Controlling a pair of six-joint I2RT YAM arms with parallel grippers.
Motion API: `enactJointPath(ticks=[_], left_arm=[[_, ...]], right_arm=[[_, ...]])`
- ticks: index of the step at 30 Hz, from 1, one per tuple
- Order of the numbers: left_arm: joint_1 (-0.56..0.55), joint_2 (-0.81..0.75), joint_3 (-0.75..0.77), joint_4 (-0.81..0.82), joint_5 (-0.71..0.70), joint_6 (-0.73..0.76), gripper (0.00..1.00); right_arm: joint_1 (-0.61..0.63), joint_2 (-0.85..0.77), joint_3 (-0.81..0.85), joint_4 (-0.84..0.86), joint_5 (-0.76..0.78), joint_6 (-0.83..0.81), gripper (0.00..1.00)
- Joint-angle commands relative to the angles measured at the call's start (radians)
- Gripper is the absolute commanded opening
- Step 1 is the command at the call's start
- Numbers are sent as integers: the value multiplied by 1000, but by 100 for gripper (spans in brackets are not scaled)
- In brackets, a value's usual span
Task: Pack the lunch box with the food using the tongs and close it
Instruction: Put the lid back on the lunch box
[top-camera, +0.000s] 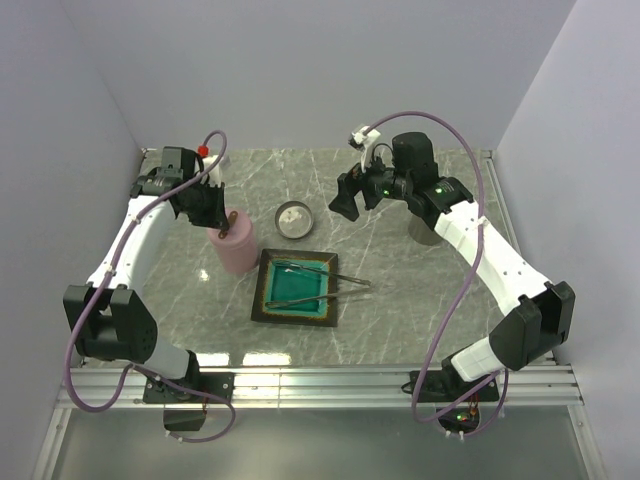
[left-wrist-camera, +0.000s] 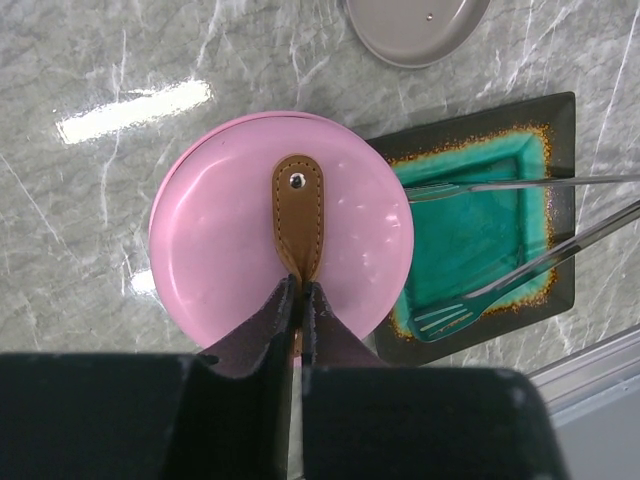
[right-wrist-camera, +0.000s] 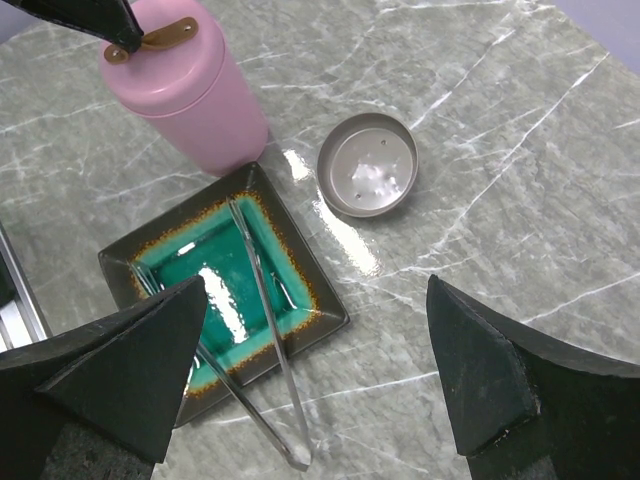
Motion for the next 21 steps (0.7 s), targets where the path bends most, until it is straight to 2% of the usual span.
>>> enactJointPath(ticks=[1,5,6,13,14,17,21], left_arm=[[-2,10,-39,-16,1,15,9],[-2,10,12,-45,55,32,22],[-2,8,23,-55,65,44,28],[-2,-36,105,-34,105,75,53],[-2,-51,115,-20,111,78,59],[-8,-50,179,-3,121,100,64],[-38,-16,282,-8,135,156,65]], right_arm=[[-7,-25,3,9,-16,-20,97],[-9,21,49,-33,-10,-26,97],[-7,44,70,-47,-3,-17,96],[-9,75,92,-41,24,10,96],[-10,73,93,-42,26,12,96],[-27,79,116,-63,17,35,97],[-97,84,149,-88,-42,82,98]])
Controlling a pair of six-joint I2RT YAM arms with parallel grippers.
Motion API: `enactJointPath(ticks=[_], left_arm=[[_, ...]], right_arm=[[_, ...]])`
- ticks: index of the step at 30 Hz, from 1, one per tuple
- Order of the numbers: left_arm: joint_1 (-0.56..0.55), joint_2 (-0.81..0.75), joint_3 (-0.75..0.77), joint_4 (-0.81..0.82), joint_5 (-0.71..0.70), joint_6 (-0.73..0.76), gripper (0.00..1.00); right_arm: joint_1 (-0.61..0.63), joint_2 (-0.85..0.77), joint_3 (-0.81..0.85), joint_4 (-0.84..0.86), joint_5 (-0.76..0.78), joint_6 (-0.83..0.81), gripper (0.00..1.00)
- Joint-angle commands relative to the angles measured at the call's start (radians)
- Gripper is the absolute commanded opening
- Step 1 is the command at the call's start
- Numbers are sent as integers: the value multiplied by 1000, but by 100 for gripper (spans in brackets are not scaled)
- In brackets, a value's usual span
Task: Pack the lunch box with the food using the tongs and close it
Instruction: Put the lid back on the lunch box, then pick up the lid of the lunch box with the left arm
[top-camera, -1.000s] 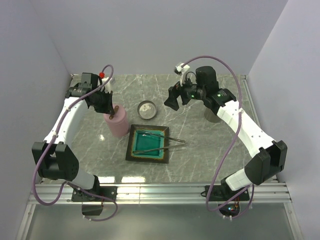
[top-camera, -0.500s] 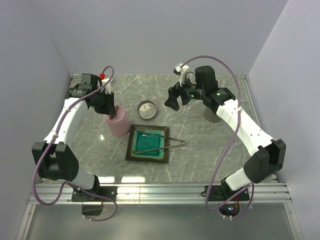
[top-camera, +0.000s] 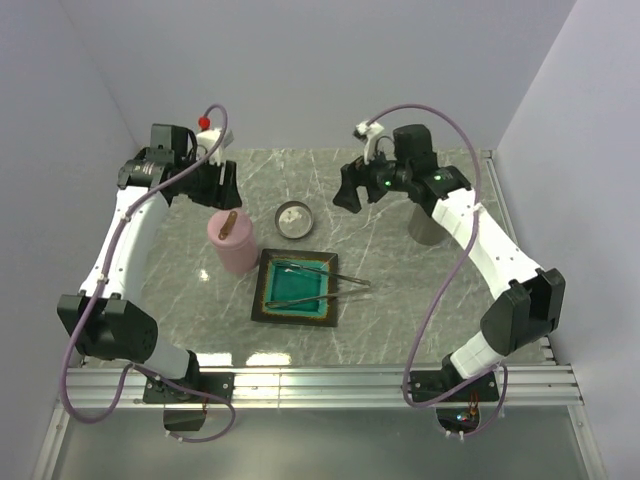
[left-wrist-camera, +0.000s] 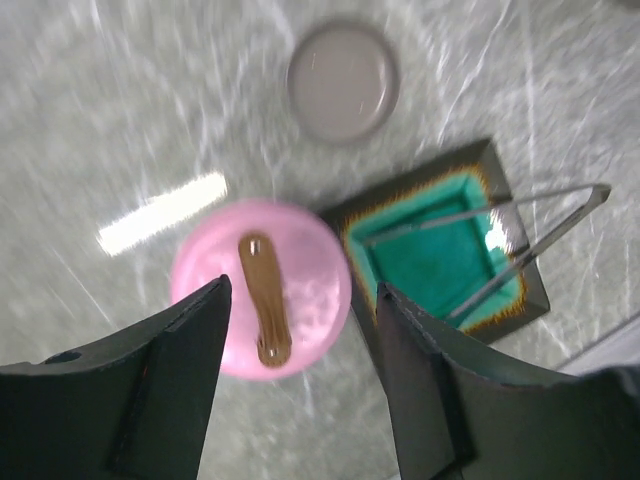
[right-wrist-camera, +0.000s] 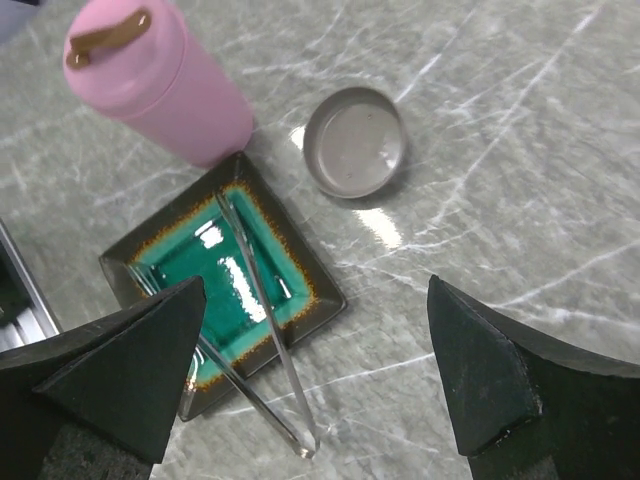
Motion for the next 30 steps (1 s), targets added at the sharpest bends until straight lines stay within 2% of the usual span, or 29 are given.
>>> enactJointPath(ticks=[1,6,7,9,14,17,23,30], left_arm=[[-39,-10,99,47,43,69,65],[-188,24,42,199,-20,83,61],[-188,24,33,199,-25,80,61],[-260,70,23,233,-45,83,60],[-415,198,8,299,-213,117,58],[-466,302,40,307,-310,130,57],[-498,485,178,282,-387,72,55],[-520,585,238,293,-404,22,54]], right_arm=[[-78,-1,72,-12,-52,58,98],[-215,-29,29,-19,-135,114,99],[-240,-36,29,-21,-150,122,99],[-285,-55,9,-44,-213,156,99],[-429,-121,-60,-88,-272,171,99],[-479,-162,-91,-116,-270,165,100],[-509,-265,-175,-78,-232,174,100],[-520,-270,-182,-70,-235,184,100]])
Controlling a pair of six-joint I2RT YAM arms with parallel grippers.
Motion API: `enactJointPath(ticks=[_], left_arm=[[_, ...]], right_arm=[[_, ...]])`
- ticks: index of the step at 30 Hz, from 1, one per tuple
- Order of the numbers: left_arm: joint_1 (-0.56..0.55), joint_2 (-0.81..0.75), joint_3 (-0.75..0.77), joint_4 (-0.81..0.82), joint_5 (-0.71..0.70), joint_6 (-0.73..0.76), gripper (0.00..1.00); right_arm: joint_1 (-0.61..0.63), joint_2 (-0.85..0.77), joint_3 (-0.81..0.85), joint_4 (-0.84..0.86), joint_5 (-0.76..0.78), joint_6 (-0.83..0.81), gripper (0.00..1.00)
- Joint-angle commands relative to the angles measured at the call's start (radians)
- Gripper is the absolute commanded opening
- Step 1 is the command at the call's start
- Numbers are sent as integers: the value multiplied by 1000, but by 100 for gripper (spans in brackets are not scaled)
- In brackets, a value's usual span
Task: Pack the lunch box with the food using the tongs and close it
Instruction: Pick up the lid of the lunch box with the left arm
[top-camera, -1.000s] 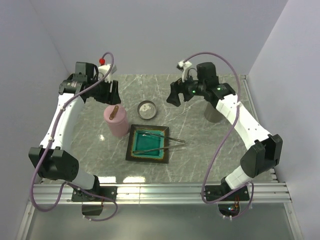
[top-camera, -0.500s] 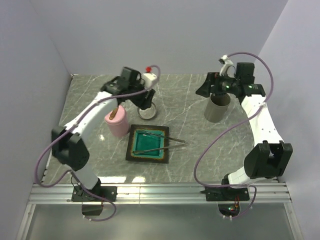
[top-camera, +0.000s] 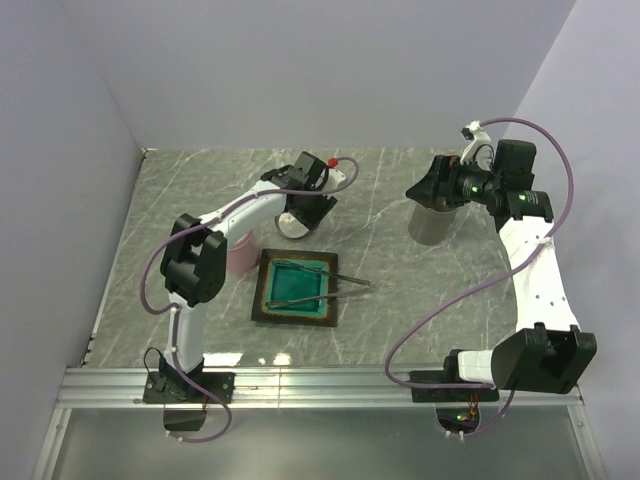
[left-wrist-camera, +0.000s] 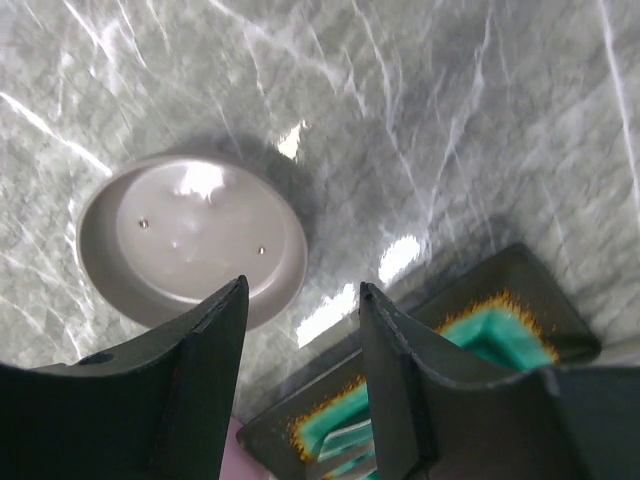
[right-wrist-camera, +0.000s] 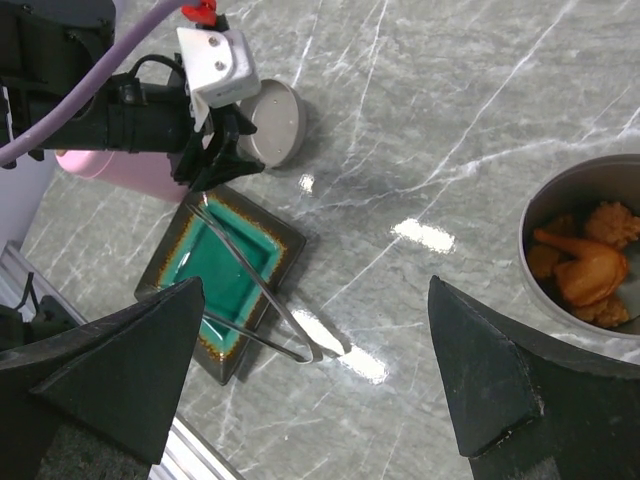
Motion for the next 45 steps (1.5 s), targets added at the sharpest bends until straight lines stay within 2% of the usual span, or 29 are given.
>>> enactJointPath(ticks=[1,7,17,31,37,38,41,45], left_arm=[[-13,45,78,21,-27,-41,53],[-14,103,127,-11,-27,-69,50],[-14,137,85,1,-64,-75,37],[-14,204,91,-5,-110,-78,33],[-13,192,68,21,-121,-78,18],[-13,186,69,23,-124,-81,11],[-11,152,87,9,-118,-86,0],[-5,50,104,-14,-40,-96,0]], right_arm=[[-13,-10,-8,28,-14,16,100],[-19,-25,-24,39,-13,23,100],[-26,-25,-37,56,-20,30,100],[-27,-36,-52,62,-19,30,100],[-27,-44,-81,82,-46,47,100],[-27,-45,-89,100,-55,55,100],[-27,-53,-98,124,-60,73,100],[-27,-62,-112,183,-97,118,100]])
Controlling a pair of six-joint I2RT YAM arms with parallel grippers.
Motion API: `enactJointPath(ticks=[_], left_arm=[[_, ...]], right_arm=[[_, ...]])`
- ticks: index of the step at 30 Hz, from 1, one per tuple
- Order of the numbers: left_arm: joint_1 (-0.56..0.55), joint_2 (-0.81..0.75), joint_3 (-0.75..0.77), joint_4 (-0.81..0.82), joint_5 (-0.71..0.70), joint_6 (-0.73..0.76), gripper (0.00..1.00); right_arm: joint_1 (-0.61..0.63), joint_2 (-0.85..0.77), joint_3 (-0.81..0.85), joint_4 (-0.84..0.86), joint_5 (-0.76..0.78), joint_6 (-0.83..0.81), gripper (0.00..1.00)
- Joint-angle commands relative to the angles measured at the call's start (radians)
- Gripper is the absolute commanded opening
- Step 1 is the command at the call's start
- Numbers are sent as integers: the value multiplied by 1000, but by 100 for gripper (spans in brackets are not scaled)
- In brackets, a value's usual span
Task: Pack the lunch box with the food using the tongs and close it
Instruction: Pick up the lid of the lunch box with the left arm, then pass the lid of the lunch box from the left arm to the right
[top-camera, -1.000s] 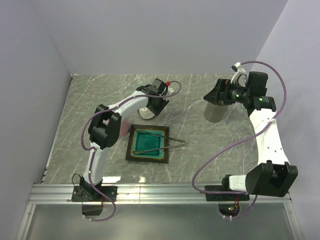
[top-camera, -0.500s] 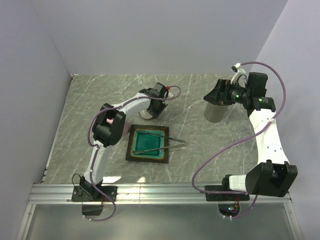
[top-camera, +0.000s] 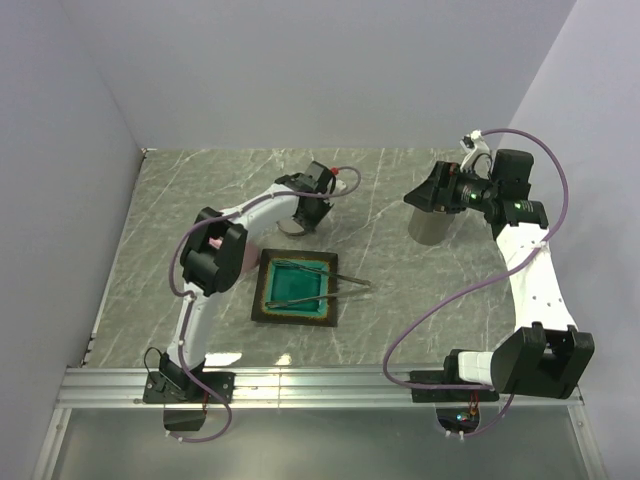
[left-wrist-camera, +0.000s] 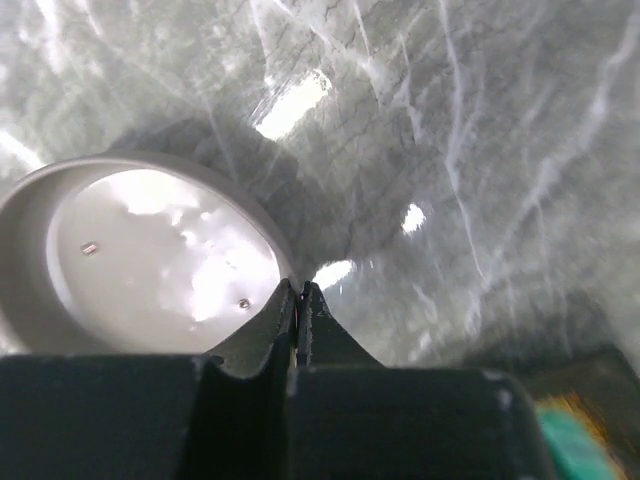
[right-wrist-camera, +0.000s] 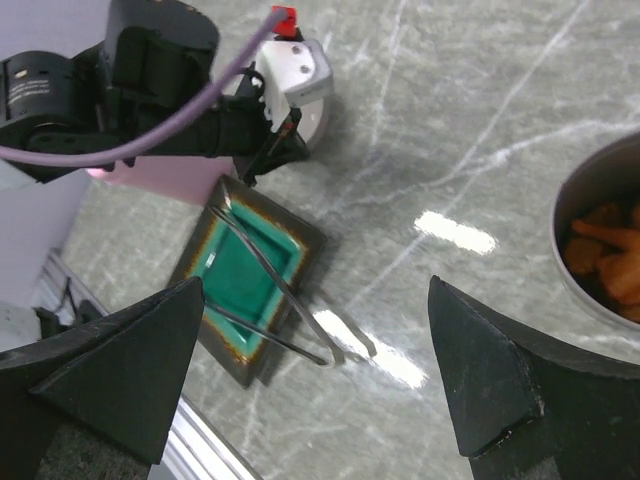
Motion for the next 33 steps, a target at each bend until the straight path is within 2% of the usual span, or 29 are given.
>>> enactJointPath(ticks=[1,6,9,10,11,12,13,14,16,18,21,22,23,27,33], left_arm=[[15,-191,30,-18,99,-31,0],[74,-364,-30,71,264,-77,0],[135,-504,-88,161,424,-158,0],[179,-538,-111,200,553,-213,0],[202,-574,-187,265,615,-253,0],[254,-661,-241,434,684,-302,0],[279,-708,-302,565,778,-423,0],[300,-751,-426,688,809,-486,0],[330,-840,-502,935,835,-612,0],[333,-875,-539,1032,878,-669,0],[336,-914,-622,1313,891,-842,0],[337,-918,-666,1459,880,-935,0],[336,-920,-678,1514,863,-977,0],[336,-903,-677,1622,835,-1146,0],[336,-892,-654,1691,838,-1183,0]], right_arm=[[-6,-43,-12,138,-61,81,100],[-6,-32,-41,296,-116,211,100],[-5,-11,-38,420,-135,326,100],[-5,0,-40,504,-145,408,100],[0,6,-44,537,-150,458,100],[5,18,-50,605,-152,555,100],[11,26,-52,702,-150,604,100],[35,34,-55,748,-144,654,100],[64,54,-58,866,-120,767,100],[107,78,-50,923,-104,846,100],[222,110,-14,979,-63,904,100],[242,117,-7,1005,-49,912,100],[270,123,11,1012,-11,918,100],[376,164,34,1116,51,929,100],[440,261,103,1184,127,1030,93]])
